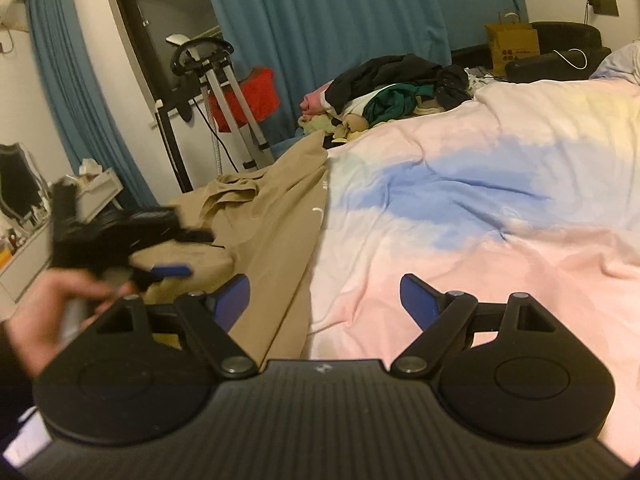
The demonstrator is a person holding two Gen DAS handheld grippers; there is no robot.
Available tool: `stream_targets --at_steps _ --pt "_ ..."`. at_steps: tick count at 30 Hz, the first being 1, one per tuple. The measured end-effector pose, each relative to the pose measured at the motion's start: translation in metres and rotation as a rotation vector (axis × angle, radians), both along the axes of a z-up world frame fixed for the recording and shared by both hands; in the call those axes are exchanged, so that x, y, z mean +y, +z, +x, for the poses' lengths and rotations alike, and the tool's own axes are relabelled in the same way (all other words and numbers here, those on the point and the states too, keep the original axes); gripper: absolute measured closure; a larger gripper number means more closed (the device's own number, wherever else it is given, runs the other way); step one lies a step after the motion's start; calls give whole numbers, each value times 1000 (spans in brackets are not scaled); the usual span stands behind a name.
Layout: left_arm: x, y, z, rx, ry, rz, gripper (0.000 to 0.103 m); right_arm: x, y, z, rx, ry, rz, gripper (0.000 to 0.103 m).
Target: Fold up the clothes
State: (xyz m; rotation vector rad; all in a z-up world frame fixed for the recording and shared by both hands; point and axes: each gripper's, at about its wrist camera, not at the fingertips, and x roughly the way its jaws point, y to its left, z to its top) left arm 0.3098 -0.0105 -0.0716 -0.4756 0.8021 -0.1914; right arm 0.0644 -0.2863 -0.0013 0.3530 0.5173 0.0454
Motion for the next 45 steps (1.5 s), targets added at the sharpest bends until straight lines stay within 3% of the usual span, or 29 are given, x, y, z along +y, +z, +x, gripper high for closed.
stream_targets --at_steps 2,4,5,6,10,13,15,16,20,21,28,34,38,41,43,44,45 --pt "-2 -10 17 1 28 -22 45 0 -5 9 15 1 7 19" --pt "-7 -12 29 -9 20 -16 65 0 -10 17 28 4 19 19" --pt "-10 -12 35 -16 9 -8 88 0 -13 21 34 5 23 19" --pt "-12 -12 37 -21 -6 16 99 0 -16 25 42 4 29 19" --pt "-27 9 47 -131 -37 229 100 -1 -29 42 76 9 66 19" --pt "-42 30 53 -216 -8 416 100 -2 -35 50 85 -3 82 19" --pt "-48 28 59 -201 21 457 97 -5 -38 54 87 -11 88 19" --pt "-47 24 62 -177 18 434 96 -6 -39 55 87 -13 89 19" --pt "-28 11 46 -59 -3 278 64 -8 -40 55 84 -19 90 19" --pt "-21 9 35 -39 -11 237 60 -9 -40 54 81 -18 95 19" --pt "19 -2 -114 156 -99 -91 53 -14 -40 50 94 37 196 19" --pt "24 -20 -213 260 -140 -161 55 -14 -40 28 127 84 270 22" --pt "23 -36 -240 300 -196 -199 56 -11 -42 1 158 131 374 25" --pt "19 -45 -246 321 -247 -236 57 -3 -51 -11 237 138 406 25" --pt "14 -49 -244 331 -303 -269 67 2 -58 -16 293 139 422 25" --pt "10 -49 -244 333 -329 -268 84 4 -61 -19 321 140 430 25" --pt "7 -47 -244 332 -351 -247 91 7 -64 -22 350 141 439 25"
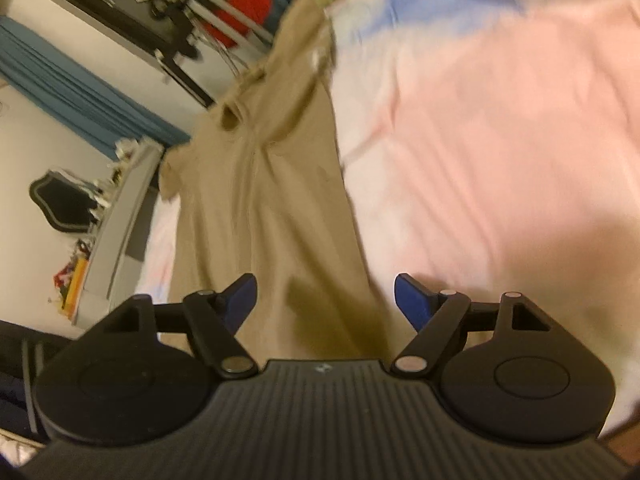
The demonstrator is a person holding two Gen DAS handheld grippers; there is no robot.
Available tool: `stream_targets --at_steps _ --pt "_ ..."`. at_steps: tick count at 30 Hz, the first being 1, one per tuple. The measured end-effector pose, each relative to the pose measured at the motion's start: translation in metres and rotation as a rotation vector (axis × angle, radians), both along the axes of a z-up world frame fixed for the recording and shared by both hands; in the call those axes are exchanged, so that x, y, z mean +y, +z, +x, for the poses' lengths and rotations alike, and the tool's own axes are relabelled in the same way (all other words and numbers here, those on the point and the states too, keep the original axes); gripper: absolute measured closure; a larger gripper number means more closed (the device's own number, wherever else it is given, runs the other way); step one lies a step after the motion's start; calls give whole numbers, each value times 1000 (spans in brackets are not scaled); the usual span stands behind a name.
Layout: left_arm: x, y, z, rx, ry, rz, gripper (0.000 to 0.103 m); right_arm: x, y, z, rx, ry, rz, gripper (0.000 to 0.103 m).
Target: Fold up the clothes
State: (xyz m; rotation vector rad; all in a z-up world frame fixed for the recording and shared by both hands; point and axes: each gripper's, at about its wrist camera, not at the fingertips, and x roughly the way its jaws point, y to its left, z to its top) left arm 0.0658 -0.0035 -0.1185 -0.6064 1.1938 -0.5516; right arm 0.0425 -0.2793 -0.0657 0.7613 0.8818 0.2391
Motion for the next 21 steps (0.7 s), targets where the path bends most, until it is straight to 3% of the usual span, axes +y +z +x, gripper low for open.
stream_targets --at_steps 2,4,6,7,10,12,15,19,20,21 --pt "-4 6 0 -39 -37 35 96 8 -14 -2 89 24 40 25" --pt "0 17 -3 -76 -49 59 98 21 -12 -5 107 77 -28 26" --pt "9 31 -9 -102 -52 73 99 28 1 -9 88 109 -97 29" --pt "14 38 -12 -114 -53 79 99 31 7 -13 82 119 -109 36" --pt "27 60 -18 -126 -55 104 99 39 24 -27 33 153 -165 37" --pt "34 69 -18 -125 -58 172 99 46 36 -36 -16 179 -225 37" --pt "40 67 -18 -110 -56 282 99 51 39 -42 -53 192 -290 37" --pt "35 60 -20 -119 -68 352 98 49 39 -45 -96 162 -313 36" --pt "32 61 -23 -135 -75 362 96 49 41 -46 -113 147 -322 36" --pt "31 64 -26 -154 -79 376 88 49 43 -47 -135 131 -329 36"
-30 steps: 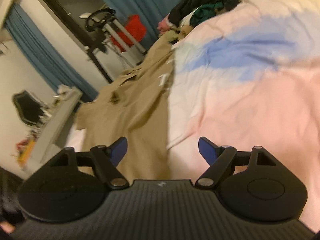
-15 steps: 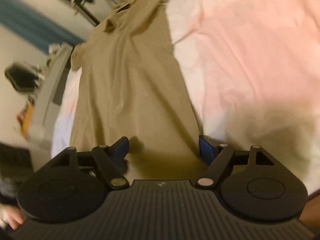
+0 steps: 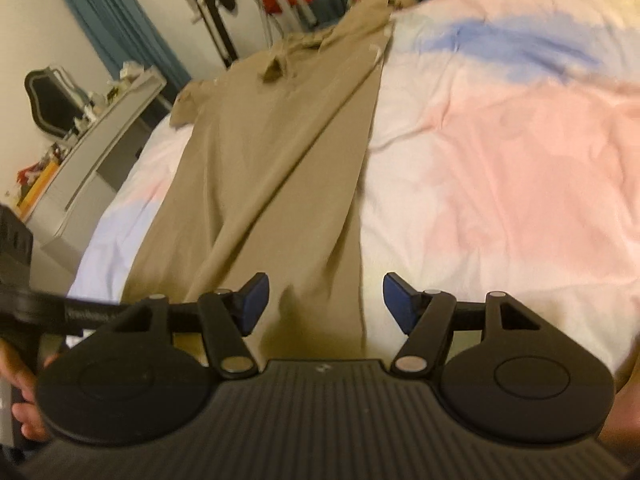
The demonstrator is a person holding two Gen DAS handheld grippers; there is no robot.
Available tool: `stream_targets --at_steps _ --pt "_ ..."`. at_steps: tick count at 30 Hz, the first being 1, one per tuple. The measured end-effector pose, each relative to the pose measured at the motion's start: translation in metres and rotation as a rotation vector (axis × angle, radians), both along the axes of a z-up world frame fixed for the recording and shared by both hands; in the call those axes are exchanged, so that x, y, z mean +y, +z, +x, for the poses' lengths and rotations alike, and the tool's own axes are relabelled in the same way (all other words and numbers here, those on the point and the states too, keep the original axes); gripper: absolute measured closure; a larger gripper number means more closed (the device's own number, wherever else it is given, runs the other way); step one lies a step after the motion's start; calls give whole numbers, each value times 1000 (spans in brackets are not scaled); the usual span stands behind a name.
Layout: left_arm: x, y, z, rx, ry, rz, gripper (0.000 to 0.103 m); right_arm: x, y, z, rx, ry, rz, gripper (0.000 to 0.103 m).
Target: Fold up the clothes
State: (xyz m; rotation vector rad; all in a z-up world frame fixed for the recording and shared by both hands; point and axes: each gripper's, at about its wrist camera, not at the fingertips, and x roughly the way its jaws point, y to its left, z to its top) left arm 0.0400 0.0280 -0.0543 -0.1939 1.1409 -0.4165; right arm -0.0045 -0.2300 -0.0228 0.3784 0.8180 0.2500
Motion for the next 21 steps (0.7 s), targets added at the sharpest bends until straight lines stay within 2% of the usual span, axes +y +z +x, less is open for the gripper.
stream_targets --at_steps 1,2,3,5,7,9,11,13,15,21 --pt "-1 4 -3 -22 -1 13 85 -1 3 -2 -30 -9 1 36" --pt "-1 8 -7 -46 1 21 76 -1 7 -5 -60 -18 2 36" --pt "1 12 -11 -73 4 26 62 -2 10 -7 -90 -26 3 36" --pt "3 20 -21 -132 11 41 45 -4 17 -14 -159 -47 7 36" --pt "1 35 -32 -225 13 55 39 -6 25 -21 -229 -71 5 36" --pt "-5 50 -41 -324 26 68 24 -11 32 -27 -292 -105 10 36" --pt "-10 65 -52 -422 52 78 17 -15 39 -33 -343 -140 12 36" --pt "-21 76 -58 -485 64 67 15 -22 43 -37 -369 -172 15 36" --pt "-32 85 -62 -540 71 57 9 -27 47 -40 -391 -195 7 36" --pt "-60 101 -61 -634 67 58 5 -26 55 -47 -464 -223 -79 36"
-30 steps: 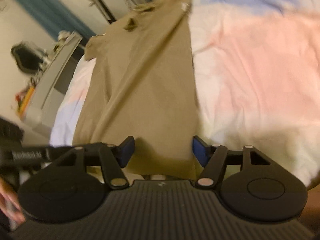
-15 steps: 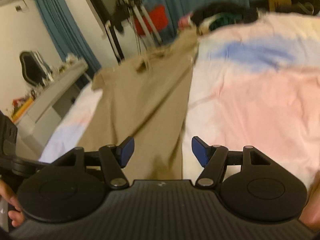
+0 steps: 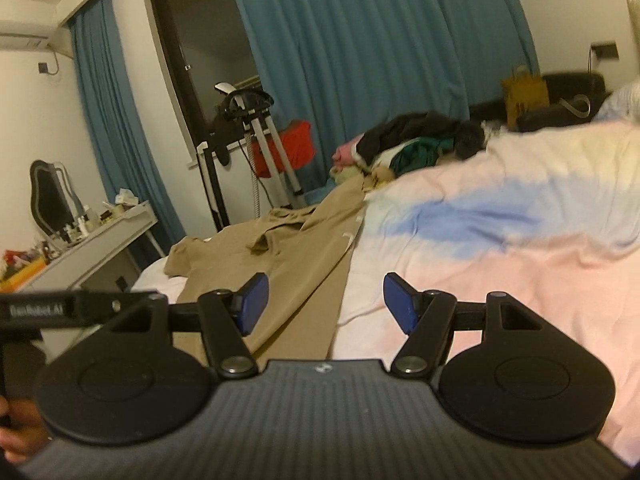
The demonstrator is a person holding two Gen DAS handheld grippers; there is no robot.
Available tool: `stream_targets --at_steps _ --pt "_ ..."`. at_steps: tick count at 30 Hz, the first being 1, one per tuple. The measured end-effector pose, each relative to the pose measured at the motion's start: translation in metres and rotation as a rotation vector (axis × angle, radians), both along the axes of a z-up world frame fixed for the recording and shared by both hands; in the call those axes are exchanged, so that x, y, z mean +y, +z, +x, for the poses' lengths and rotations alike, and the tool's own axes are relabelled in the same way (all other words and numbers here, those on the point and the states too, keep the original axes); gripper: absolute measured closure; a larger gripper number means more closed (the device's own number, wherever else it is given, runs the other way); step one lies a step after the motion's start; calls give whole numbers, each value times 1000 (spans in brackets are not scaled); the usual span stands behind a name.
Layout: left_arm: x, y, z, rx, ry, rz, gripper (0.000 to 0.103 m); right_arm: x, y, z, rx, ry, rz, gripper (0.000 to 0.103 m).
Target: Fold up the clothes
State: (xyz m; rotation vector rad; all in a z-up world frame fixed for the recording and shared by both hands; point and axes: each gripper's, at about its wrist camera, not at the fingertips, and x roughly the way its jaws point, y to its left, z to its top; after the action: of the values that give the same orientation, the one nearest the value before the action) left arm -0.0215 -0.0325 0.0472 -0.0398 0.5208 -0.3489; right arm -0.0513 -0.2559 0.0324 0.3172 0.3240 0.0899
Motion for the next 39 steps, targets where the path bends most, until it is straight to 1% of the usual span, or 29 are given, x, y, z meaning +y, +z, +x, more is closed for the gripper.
stream_targets --at_steps 3,5,7,10,12,14,21,32,36,39 --pt "-8 -3 8 -27 0 4 3 2 2 -1 -18 -12 -43 36" --pt "-12 -13 14 -32 -5 12 3 3 1 0 -15 -8 -52 36" --pt "-10 -24 18 -24 4 14 3 4 0 1 -12 -5 -61 36" --pt "1 -39 23 8 17 -8 3 3 -2 2 -7 -5 -69 36" --pt "7 -45 25 28 17 -26 3 7 -2 2 -4 -9 -76 36" --pt "9 -49 27 42 21 -21 3 10 -2 2 -3 -11 -86 36" --pt "17 -46 17 3 18 20 3 24 -4 4 5 -11 -136 36" --pt "34 -36 -1 -45 16 18 3 39 -7 17 45 -16 -185 36" --pt "47 -33 -2 -71 59 10 3 49 -1 30 62 19 -196 36" --pt "64 -32 5 -60 117 -24 3 60 9 49 64 72 -197 36"
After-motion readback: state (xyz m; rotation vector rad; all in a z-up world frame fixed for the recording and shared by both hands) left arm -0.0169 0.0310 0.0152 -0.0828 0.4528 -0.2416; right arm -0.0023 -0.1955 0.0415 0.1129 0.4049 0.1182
